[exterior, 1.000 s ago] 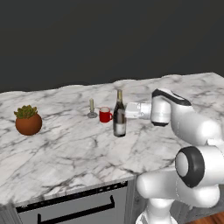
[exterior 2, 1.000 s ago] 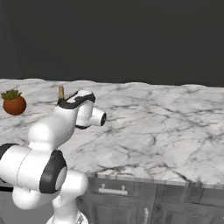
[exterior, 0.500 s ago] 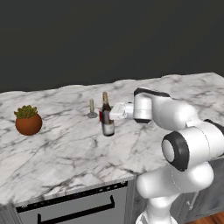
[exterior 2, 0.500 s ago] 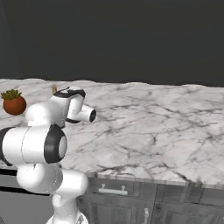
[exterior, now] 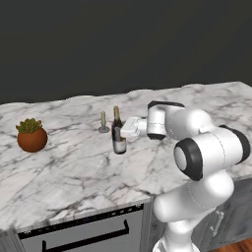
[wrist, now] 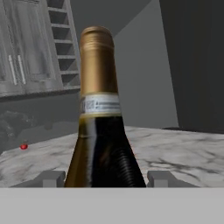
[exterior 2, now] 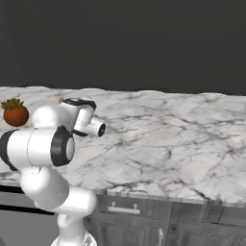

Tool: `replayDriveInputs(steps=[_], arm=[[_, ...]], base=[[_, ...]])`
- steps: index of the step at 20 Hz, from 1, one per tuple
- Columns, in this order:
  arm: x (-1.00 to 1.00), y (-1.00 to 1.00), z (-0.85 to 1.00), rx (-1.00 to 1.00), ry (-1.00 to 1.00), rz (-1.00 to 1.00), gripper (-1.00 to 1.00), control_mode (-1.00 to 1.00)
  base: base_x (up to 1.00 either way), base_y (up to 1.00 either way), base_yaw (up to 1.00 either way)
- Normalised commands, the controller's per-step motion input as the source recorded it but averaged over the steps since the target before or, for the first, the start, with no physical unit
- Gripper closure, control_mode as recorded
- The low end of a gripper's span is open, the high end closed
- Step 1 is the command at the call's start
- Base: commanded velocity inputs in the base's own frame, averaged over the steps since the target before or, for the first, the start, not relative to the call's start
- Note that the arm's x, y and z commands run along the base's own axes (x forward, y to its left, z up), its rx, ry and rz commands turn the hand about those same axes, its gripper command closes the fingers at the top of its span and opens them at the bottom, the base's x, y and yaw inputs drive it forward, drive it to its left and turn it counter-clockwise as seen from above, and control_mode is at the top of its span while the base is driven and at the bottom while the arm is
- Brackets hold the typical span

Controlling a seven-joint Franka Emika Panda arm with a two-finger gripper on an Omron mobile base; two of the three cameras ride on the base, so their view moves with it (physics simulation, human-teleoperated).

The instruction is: Open the cabinet directly in front. Then move the wine and the mug to the dining counter with the candle on it.

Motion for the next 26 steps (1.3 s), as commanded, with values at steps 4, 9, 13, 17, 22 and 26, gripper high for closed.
replayDriveInputs(steps=[4,9,13,17,22,26], arm=[[0.13,0.00,-0.12,0.00,-0.02,0.00,1.00,-1.00],[0.33,0.00,-0.15,0.00,-0.04,0.00,1.00,-1.00],[0.44,0.00,-0.11,0.00,0.00,0.00,1.00,-1.00],[0.29,0.00,-0.20,0.00,0.00,0.00,1.00,-1.00],[0.27,0.00,-0.30,0.00,0.00,0.00,1.00,-1.00],[0.32,0.00,-0.34,0.00,0.00,0.00,1.00,-1.00]], base=[[0.00,0.00,0.00],[0.00,0.00,0.00],[0.00,0.00,0.00],[0.00,0.00,0.00],[0.00,0.00,0.00],[0.00,0.00,0.00]])
